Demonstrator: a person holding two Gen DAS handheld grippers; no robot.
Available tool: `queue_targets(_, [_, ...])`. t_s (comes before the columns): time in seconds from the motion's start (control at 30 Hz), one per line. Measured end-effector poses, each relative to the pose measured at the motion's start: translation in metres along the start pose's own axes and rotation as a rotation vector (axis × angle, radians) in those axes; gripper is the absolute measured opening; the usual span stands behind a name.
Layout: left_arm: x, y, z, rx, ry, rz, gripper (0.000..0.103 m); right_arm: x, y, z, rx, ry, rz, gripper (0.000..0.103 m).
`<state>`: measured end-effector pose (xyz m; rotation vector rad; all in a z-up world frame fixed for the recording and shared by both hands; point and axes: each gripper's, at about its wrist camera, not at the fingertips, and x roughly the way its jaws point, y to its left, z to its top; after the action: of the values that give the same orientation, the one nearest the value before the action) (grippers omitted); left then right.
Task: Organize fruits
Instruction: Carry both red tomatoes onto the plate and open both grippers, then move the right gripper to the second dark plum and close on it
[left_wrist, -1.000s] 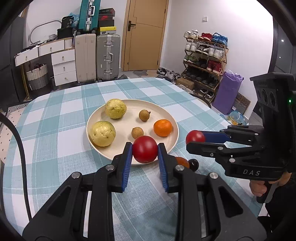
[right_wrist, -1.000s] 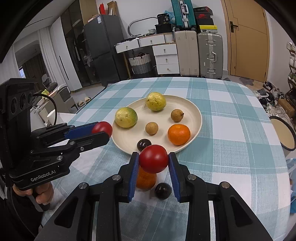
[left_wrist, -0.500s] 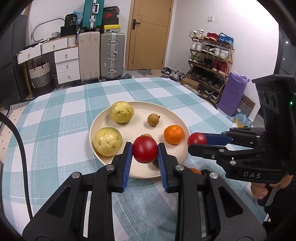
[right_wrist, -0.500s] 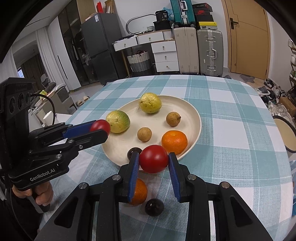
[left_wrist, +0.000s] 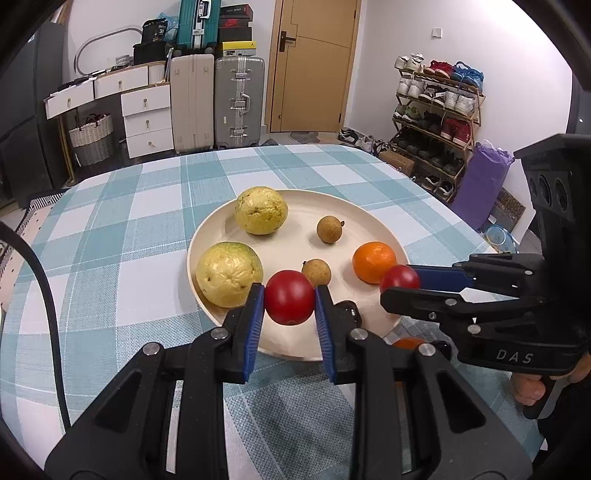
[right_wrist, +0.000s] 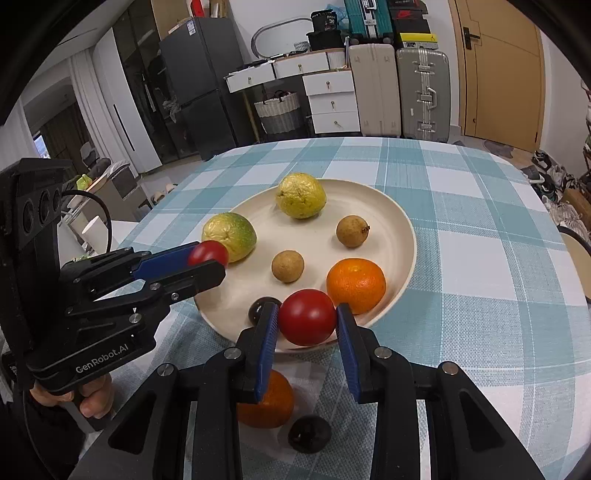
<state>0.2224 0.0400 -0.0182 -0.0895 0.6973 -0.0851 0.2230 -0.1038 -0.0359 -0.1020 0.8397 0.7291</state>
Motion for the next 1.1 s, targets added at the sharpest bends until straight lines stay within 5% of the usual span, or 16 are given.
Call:
queue_targets(0.33, [0.004, 0.0, -0.002, 0.014, 0.003, 0.029, 0.025, 0.002, 0.0, 0.004, 0.004, -0.001, -0.025, 0.034])
queue_targets(0.47, [-0.003, -0.001, -0.003, 0.021, -0.014, 0.022, 0.027, -0.012, -0.001, -0.001, 0.004, -0.029, -0.033, 0.049])
queue_targets(0.57, [-0.008, -0.002, -0.005, 0.023, -0.016, 0.022, 0.033, -0.026, -0.004, -0.008, 0.005, -0.043, -0.056, 0.059])
queue_targets(0.67, [-0.019, -0.006, -0.008, 0.026, -0.033, 0.039, 0.05, -0.038, -0.011, -0.018, 0.036, -0.064, -0.055, 0.081])
queue_targets(0.83, [-0.044, -0.012, -0.016, 0.027, -0.077, 0.056, 0.082, -0.053, -0.02, -0.03, 0.073, -0.074, -0.071, 0.092])
queue_targets(1.1, [-0.073, -0.028, -0.032, 0.045, -0.065, 0.045, 0.09, -0.068, -0.021, -0.045, 0.071, -0.088, -0.077, 0.103])
